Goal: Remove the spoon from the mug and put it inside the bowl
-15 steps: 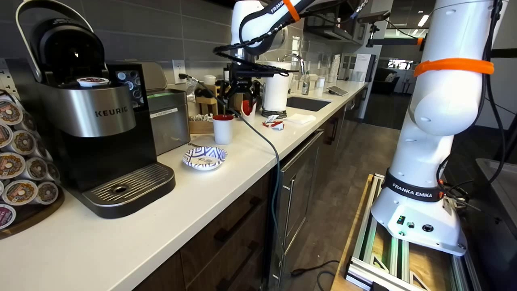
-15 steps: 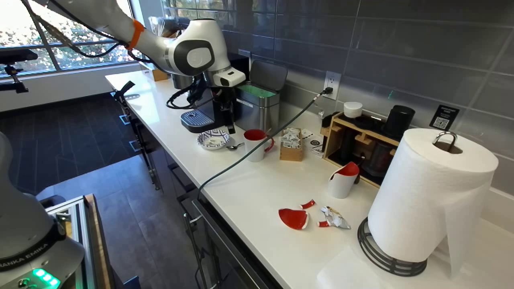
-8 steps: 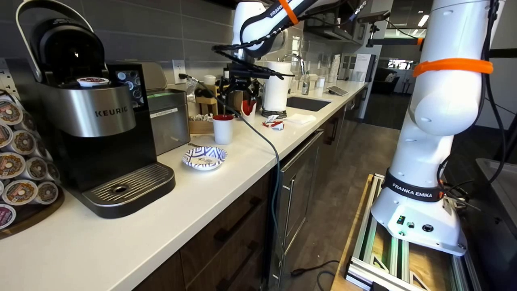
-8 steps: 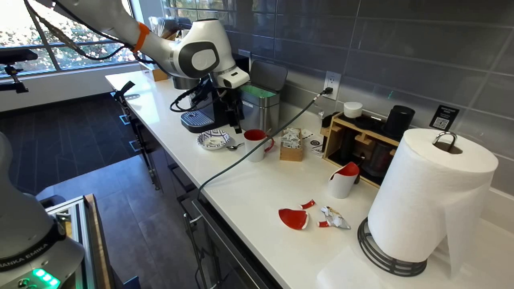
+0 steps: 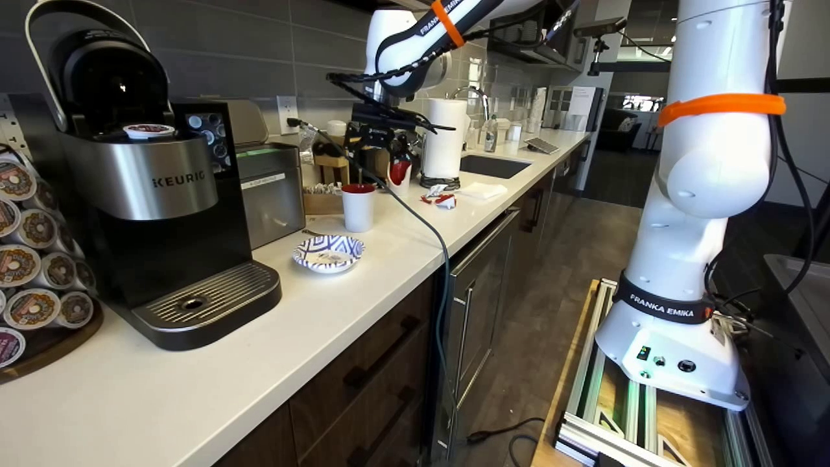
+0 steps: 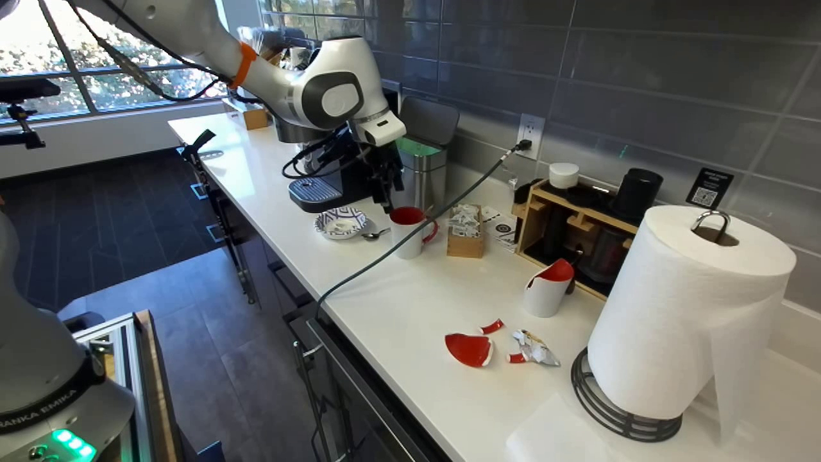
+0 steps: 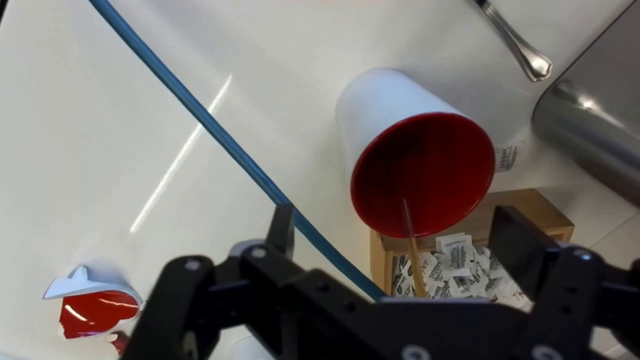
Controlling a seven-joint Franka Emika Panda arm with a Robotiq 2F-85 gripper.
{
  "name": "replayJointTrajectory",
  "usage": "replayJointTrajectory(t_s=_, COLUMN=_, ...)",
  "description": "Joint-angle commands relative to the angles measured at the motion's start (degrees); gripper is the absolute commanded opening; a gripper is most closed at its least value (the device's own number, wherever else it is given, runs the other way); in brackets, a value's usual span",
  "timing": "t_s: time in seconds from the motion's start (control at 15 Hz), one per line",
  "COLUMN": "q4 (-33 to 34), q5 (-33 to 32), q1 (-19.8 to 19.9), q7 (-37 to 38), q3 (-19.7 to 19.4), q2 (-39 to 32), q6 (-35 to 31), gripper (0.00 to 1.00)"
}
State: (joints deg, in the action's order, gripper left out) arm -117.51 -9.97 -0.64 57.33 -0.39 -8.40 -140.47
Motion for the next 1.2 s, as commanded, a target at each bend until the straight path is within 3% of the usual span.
replayJointTrajectory(t_s=0.0, q4=3.33, q5=-0.88, q1=-1.85, q7=3.44, q3=-0.99, q2=-3.61, q6=-1.64, gripper=1.0)
replayJointTrajectory(t_s=0.8, q4=11.19, q5=-4.47, q1=-5.86, q7=4.55, q3=-5.97, q2=-12.64, q6=-3.52, gripper=0.89)
replayJointTrajectory(t_s=0.93, q4=11.85, q5=-4.78, q1=-6.38, q7=4.99, q3=-6.87, q2=-13.28, q6=-3.27, gripper=0.8)
replayJointTrajectory(t_s=1.0, q4=12.13, q5=-4.79, q1=-6.54, q7=5.08, q3=-7.19, q2=-13.52, q6=-3.28, gripper=0.63)
replayJointTrajectory(t_s=1.13, q4=12.56, q5=-5.18, q1=-6.96, q7=5.55, q3=-7.99, q2=-13.99, q6=-3.12, gripper=0.43)
